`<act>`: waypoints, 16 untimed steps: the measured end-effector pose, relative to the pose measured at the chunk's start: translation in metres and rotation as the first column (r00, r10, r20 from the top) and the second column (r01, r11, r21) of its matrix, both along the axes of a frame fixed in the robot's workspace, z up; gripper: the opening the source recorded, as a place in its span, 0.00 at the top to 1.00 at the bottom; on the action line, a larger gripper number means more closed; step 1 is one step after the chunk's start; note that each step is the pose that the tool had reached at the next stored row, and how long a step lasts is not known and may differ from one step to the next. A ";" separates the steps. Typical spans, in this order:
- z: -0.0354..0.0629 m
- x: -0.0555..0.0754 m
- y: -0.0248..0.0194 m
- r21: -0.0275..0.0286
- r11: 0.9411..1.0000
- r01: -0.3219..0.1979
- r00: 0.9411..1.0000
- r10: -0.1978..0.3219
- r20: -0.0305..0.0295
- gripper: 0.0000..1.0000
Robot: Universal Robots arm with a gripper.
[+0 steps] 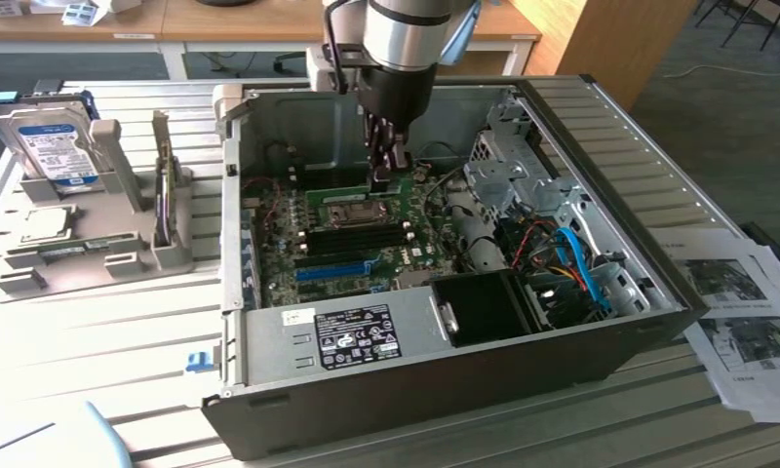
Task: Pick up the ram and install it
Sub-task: 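Insert the ram into the slot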
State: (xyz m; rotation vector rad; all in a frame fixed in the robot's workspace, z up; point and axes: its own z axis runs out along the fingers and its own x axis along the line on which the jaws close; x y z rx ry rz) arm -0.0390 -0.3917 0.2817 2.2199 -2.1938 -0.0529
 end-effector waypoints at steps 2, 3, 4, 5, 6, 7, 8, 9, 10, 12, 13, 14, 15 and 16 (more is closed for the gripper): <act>-0.0024 0.000 -0.0001 0.000 1.000 0.000 1.000 0.000 0.001 0.89; -0.0036 0.000 -0.0001 0.000 1.000 0.000 1.000 0.000 0.002 0.89; -0.0047 0.000 -0.0001 0.000 1.000 0.000 1.000 0.000 0.002 0.89; -0.0057 0.000 -0.0001 0.000 1.000 0.000 1.000 0.000 0.003 0.89; -0.0067 0.000 -0.0001 0.000 1.000 0.000 1.000 0.000 0.004 0.89; -0.0077 0.000 -0.0001 0.000 1.000 0.000 1.000 0.000 0.004 0.89; -0.0087 0.000 -0.0001 0.000 1.000 0.000 1.000 0.000 0.004 0.89; -0.0098 0.000 -0.0001 0.000 1.000 0.000 1.000 0.000 0.005 0.89; -0.0108 0.000 -0.0002 0.000 1.000 0.000 1.000 0.000 0.005 0.89; -0.0129 0.000 -0.0001 0.000 1.000 0.000 1.000 0.000 0.006 0.89; -0.0140 0.000 -0.0002 0.000 1.000 0.000 1.000 0.000 0.007 0.89; -0.0149 0.000 -0.0002 0.000 1.000 0.000 1.000 0.000 0.007 0.89; -0.0159 0.000 -0.0002 0.000 1.000 0.000 1.000 0.000 0.007 0.89; -0.0169 0.000 -0.0002 0.000 1.000 0.000 1.000 0.000 0.008 0.89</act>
